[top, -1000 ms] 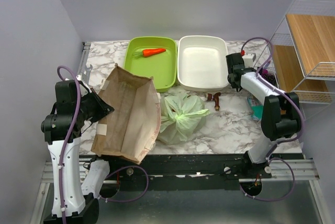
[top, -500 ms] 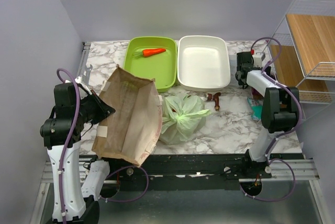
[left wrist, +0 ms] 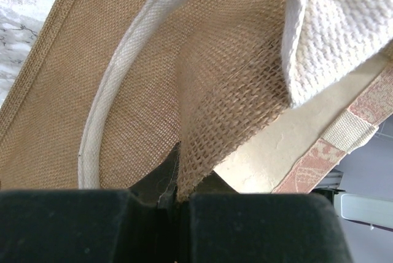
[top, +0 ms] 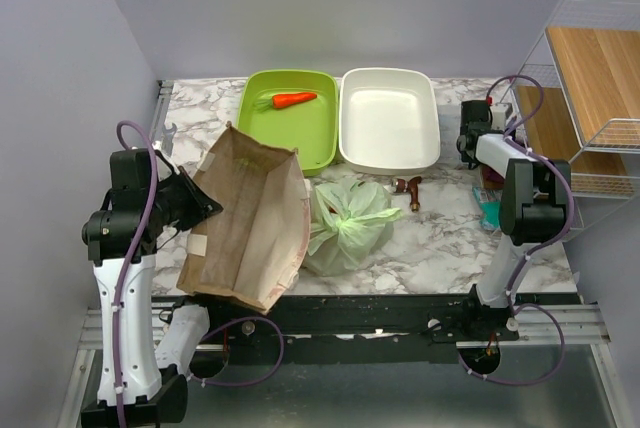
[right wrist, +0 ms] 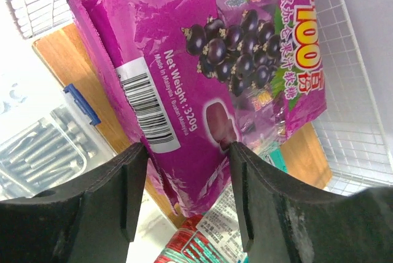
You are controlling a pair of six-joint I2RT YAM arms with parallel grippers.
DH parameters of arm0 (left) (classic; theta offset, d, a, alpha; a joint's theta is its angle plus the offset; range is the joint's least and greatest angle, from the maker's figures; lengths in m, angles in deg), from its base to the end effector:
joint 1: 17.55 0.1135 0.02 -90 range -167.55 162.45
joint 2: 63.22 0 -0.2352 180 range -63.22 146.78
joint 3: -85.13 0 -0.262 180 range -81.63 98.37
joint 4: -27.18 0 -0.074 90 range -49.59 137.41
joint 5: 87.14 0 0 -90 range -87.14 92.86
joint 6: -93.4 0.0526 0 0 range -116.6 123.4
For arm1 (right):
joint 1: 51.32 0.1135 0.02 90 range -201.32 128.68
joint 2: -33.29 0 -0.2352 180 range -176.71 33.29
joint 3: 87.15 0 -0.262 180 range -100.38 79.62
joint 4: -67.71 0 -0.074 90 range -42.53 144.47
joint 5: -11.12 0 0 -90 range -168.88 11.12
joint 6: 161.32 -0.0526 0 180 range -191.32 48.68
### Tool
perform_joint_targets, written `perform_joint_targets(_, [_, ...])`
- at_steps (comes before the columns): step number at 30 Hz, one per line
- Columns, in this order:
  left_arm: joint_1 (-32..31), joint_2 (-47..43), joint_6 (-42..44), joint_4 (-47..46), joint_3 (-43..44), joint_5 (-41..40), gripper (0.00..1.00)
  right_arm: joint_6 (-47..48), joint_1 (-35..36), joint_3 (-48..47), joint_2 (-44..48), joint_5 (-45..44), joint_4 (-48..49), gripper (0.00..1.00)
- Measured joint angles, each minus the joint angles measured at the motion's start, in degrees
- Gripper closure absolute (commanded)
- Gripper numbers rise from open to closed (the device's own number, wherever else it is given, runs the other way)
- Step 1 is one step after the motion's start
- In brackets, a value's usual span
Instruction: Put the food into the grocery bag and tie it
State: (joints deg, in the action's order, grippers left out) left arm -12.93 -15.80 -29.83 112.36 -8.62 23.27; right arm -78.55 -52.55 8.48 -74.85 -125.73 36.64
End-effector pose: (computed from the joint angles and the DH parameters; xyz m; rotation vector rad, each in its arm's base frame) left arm 0.1511 -0.0062 0.3617 -0.6169 2.3347 -0.6585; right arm 0.3954 -0.0469 0.1415 0.4900 2.2960 -0.9678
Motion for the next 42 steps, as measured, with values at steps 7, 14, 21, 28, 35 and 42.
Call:
perform_joint_targets(7, [-0.28,1.99,0.00,-0.61,0.04,0.02,1.00,0.39,-0.76,0.02,-0.70,1.20,1.46,0.68])
perform_joint_targets(14, [-0.66,3.10,0.00,-1.14,0.59,0.02,1.00,1.62,-1.03,0.79,-0.61,1.44,3.23,0.99])
perform_joint_targets(21, [-1.38,3.93,-0.02,-1.51,0.96,0.17,1.00,1.31,-1.14,1.55,0.59,3.15,3.19,0.99])
perform_joint_targets(28, [-2.38,4.11,-0.02,-1.75,1.70,0.61,1.00,-1.33,-1.38,2.64,4.20,6.73,0.72,0.99])
perform_joint_targets(35, [-4.24,4.96,-0.02,-1.90,3.76,0.90,1.00,-3.67,-1.38,2.64,6.58,10.78,-3.23,0.99])
perform_joint_targets(42, [-7.28,6.69,0.00,-1.97,7.82,0.87,1.00,-3.69,-1.31,2.64,9.40,15.04,-6.99,0.99])
